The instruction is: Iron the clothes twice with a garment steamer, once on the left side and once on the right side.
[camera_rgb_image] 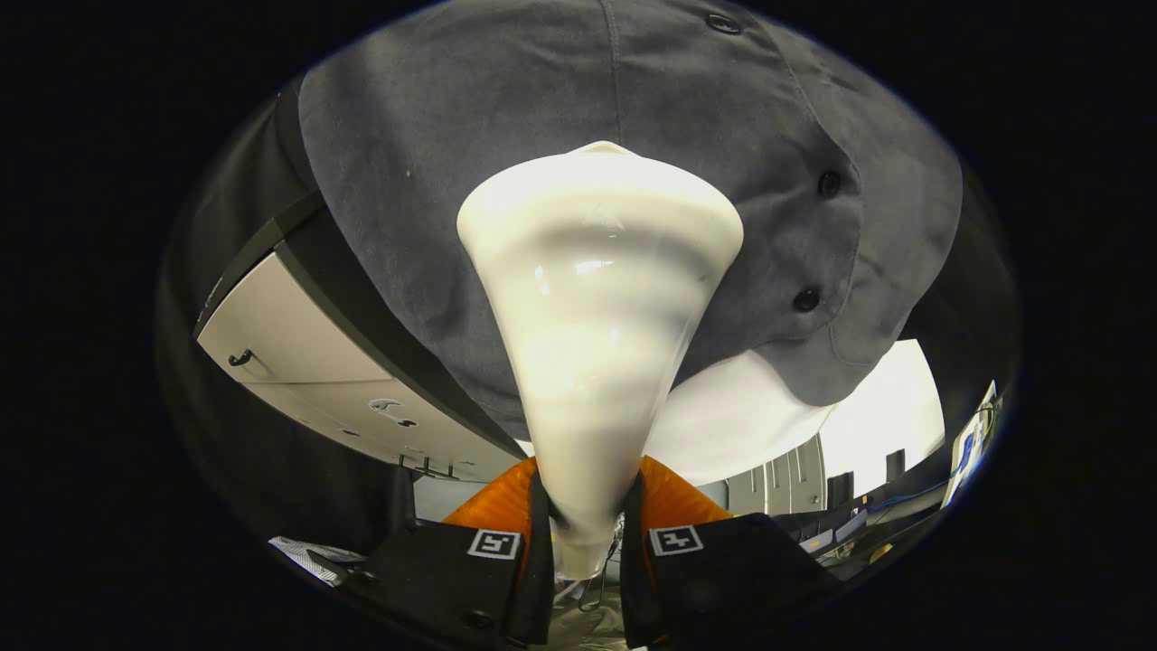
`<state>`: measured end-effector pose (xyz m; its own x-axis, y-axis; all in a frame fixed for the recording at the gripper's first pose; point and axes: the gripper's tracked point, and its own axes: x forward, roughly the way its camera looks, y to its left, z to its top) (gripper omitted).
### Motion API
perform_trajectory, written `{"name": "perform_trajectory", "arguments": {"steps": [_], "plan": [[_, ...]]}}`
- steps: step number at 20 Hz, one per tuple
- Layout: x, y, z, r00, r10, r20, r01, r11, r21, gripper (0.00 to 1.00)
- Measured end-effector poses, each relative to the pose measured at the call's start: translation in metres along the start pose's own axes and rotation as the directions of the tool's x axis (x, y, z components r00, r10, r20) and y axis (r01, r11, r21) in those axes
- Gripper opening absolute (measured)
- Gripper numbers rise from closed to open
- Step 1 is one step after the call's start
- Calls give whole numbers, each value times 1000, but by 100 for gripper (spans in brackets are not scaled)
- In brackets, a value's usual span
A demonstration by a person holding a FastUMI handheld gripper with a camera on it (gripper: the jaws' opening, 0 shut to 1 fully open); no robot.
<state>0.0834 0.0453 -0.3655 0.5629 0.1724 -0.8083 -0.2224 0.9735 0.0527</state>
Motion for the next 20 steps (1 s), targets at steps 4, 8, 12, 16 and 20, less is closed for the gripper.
{"name": "perform_trajectory", "arguments": {"steps": [4, 8, 12, 16, 20], "plan": [[9, -2, -16, 1000, 3, -30, -3, 1000, 4, 38], [11, 1, -29, 999, 4, -54, -4, 1000, 8, 38], [5, 1, -35, 998, 8, -59, -7, 1000, 18, 38], [-13, 6, -29, 999, 25, -40, -24, 1000, 16, 38], [-37, 12, -16, 999, 37, -2, -37, 999, 3, 38]]}}
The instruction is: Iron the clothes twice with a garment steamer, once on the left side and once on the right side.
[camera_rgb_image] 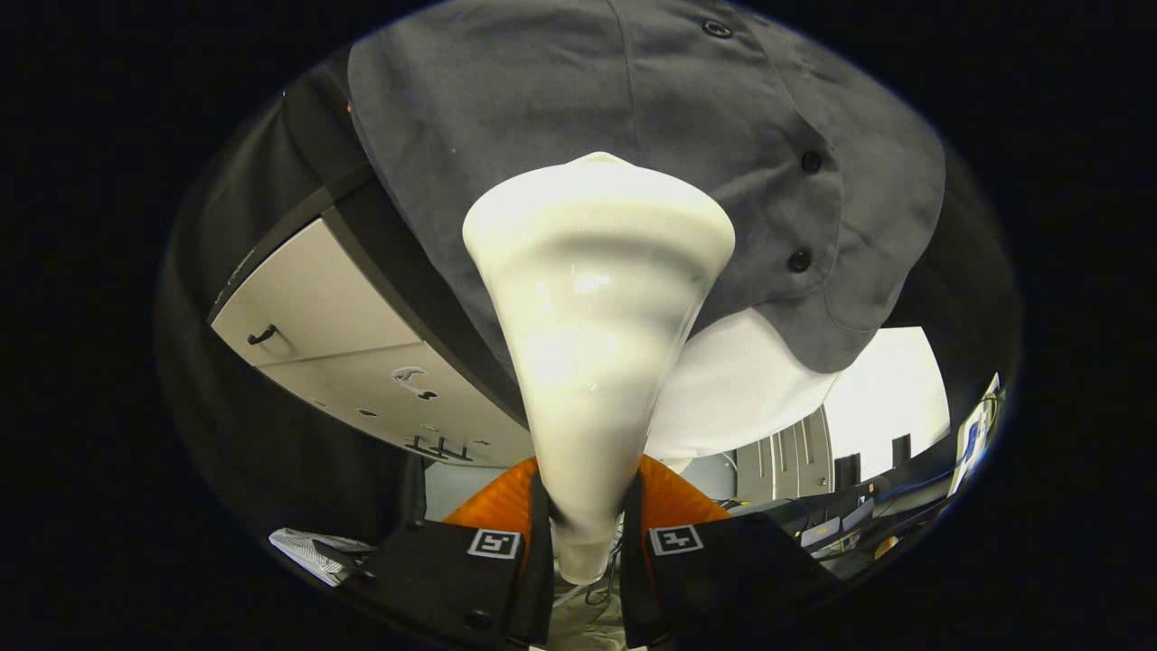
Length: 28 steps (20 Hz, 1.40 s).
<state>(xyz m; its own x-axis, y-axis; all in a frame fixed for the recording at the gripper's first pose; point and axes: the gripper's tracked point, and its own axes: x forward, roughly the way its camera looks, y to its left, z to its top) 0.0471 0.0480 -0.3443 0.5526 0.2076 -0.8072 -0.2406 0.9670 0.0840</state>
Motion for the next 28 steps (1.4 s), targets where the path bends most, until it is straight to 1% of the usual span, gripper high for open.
{"name": "perform_trajectory", "arguments": {"steps": [8, 11, 15, 20, 28], "plan": [[-54, -5, 35, 996, -10, 88, 9, 1000, 20, 38], [-75, -6, 56, 990, -20, 136, 17, 1000, 21, 38], [-113, -18, 95, 971, -53, 234, 47, 998, 31, 38], [-159, -30, 138, 940, -74, 332, 69, 997, 27, 38], [-207, -54, 192, 896, -104, 432, 100, 995, 32, 38]]}}
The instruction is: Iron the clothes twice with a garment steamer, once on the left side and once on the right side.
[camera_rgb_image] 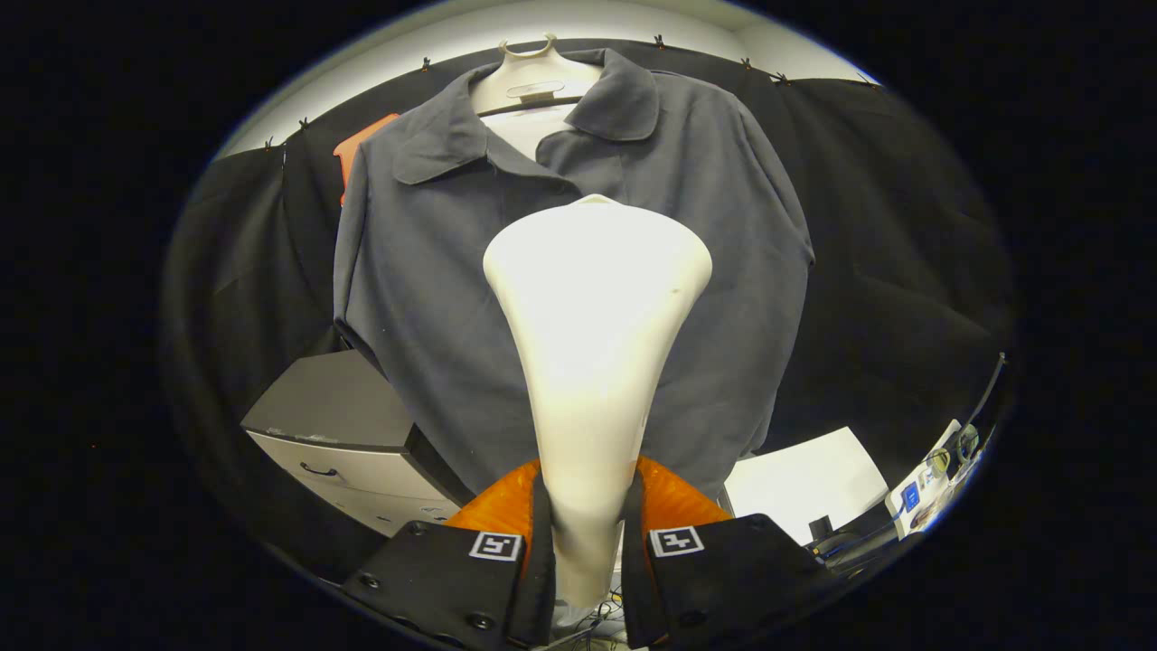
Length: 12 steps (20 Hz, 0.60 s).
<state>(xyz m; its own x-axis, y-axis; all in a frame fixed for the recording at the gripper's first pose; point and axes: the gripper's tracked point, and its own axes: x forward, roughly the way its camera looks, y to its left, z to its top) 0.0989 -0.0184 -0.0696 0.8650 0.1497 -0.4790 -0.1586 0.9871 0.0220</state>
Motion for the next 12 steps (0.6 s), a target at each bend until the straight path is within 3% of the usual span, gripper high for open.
{"name": "perform_trajectory", "arguments": {"steps": [12], "plan": [[25, -57, 78, 997, -37, 66, 36, 999, 16, 38]]}}
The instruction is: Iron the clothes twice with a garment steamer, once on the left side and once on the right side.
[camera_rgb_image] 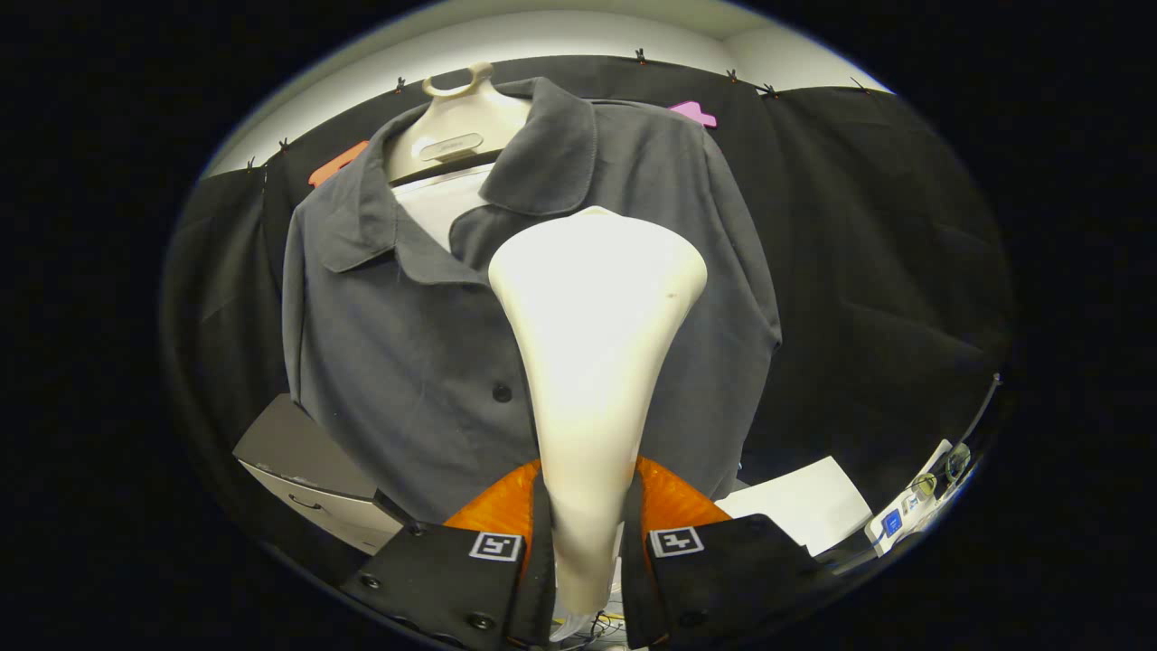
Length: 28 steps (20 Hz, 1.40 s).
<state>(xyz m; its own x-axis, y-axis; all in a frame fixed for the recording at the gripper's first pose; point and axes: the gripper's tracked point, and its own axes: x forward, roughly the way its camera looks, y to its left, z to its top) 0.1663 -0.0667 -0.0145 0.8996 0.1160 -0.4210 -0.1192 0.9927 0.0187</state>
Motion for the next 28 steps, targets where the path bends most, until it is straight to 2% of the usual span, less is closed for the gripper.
{"name": "perform_trajectory", "arguments": {"steps": [4, 10, 17, 28], "plan": [[12, -20, 13, 1000, -15, 12, 15, 1000, 9, 37], [30, -37, 1, 1000, -1, -20, 2, 1000, 17, 38], [40, -33, -37, 996, 39, -85, -40, 999, -5, 38], [54, -39, -114, 980, 51, -194, -48, 999, 17, 37]]}}
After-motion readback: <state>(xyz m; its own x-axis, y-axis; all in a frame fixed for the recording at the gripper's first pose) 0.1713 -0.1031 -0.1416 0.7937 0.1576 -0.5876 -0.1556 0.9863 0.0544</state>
